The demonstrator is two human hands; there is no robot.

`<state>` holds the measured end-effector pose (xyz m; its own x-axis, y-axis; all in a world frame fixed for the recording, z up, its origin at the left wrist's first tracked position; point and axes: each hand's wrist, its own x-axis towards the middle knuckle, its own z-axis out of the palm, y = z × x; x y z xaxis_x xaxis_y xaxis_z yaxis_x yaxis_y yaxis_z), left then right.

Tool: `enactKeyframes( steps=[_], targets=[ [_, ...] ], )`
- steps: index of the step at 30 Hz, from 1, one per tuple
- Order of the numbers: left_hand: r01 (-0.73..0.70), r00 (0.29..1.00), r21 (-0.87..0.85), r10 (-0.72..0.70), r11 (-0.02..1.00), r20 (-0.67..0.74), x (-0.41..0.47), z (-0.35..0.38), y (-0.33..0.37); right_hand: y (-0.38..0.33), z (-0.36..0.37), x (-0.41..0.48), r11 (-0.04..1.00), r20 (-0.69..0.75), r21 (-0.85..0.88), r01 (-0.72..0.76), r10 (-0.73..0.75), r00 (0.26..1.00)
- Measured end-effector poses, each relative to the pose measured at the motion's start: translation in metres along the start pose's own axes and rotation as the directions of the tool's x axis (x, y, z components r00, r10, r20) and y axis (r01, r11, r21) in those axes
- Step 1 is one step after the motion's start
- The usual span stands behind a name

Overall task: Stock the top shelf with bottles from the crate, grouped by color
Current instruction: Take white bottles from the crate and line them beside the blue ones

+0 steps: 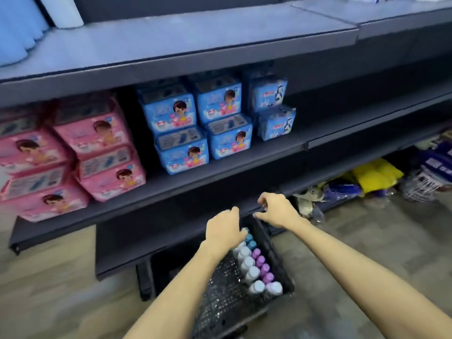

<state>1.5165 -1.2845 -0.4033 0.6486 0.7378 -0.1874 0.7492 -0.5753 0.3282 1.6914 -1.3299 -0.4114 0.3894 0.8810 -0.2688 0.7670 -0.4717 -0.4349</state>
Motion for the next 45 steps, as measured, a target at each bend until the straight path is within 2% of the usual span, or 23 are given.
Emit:
enactKeyframes(
  steps=[6,14,25,29,36,41,45],
  targets=[
    [0.042,0.992,-0.048,-0.036,0.998,0.118,-0.022,0.073,-0.02,0.052,0.078,0.001,0.983,0.156,0.007,-0.181,0.178,0.972],
    [0.121,0.952,-0.055,-0.1,0.991,0.288,-0.037,0.142,-0.033,0.106,0.164,-0.015,0.949,0.317,-0.028,-0.314,0.307,0.897],
    [0.2,0.9,-0.054,-0.161,0.978,0.406,-0.045,0.221,-0.049,0.15,0.268,-0.017,0.966,0.51,-0.169,-0.196,0.256,0.821],
    [0.241,0.894,-0.048,-0.203,0.969,0.401,-0.044,0.245,-0.061,0.159,0.299,-0.008,0.958,0.541,-0.27,-0.093,0.231,0.809],
    [0.286,0.89,-0.098,-0.227,0.953,0.395,-0.04,0.28,-0.073,0.163,0.33,0.005,0.912,0.513,-0.411,0.011,0.221,0.83],
    [0.308,0.883,-0.14,-0.228,0.941,0.41,-0.042,0.3,-0.073,0.173,0.349,0.011,0.862,0.466,-0.488,0.138,0.124,0.876],
    [0.347,0.887,-0.131,-0.28,0.928,0.368,-0.048,0.313,-0.072,0.18,0.36,0.012,0.839,0.446,-0.516,0.176,0.087,0.891]
  ],
)
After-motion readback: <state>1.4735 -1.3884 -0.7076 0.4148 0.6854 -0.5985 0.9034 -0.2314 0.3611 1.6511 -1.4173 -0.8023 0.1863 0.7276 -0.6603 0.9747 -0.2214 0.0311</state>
